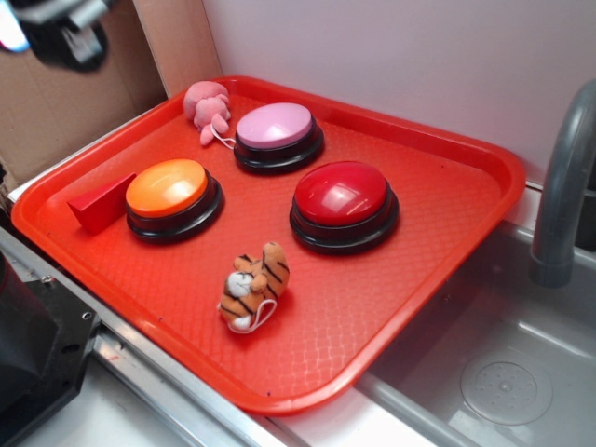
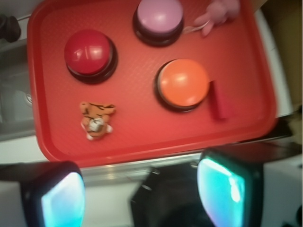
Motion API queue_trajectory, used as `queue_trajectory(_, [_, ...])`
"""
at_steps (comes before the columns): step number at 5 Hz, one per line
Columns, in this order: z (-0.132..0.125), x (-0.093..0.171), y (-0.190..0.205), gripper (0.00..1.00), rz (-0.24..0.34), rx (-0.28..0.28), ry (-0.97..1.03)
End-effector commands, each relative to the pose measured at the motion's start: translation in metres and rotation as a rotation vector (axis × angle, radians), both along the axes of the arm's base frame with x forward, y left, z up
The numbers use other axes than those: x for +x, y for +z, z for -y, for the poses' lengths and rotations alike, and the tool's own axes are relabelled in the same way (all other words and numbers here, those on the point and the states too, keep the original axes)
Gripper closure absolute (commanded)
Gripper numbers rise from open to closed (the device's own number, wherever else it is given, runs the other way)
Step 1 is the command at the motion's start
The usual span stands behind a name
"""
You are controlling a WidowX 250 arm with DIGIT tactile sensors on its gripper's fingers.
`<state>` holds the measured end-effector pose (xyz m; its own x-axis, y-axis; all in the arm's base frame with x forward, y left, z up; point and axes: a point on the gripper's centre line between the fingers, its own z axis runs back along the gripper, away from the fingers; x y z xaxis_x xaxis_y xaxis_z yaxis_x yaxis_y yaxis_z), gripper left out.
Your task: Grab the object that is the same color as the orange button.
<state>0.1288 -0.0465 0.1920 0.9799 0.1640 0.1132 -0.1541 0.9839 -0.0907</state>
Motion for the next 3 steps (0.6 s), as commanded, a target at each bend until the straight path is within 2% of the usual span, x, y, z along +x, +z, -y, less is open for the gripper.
queue_trajectory(1, [0.03,0.027,-0.068,0.0,0.037,-0.072,0.152])
queue_trajectory(2, [0.041,0.038,-0.097,0.0,0.057,-0.086,0.197])
queue_trajectory(3, [0.052,0.049,-0.134,0.0,0.024,-0.075,0.18])
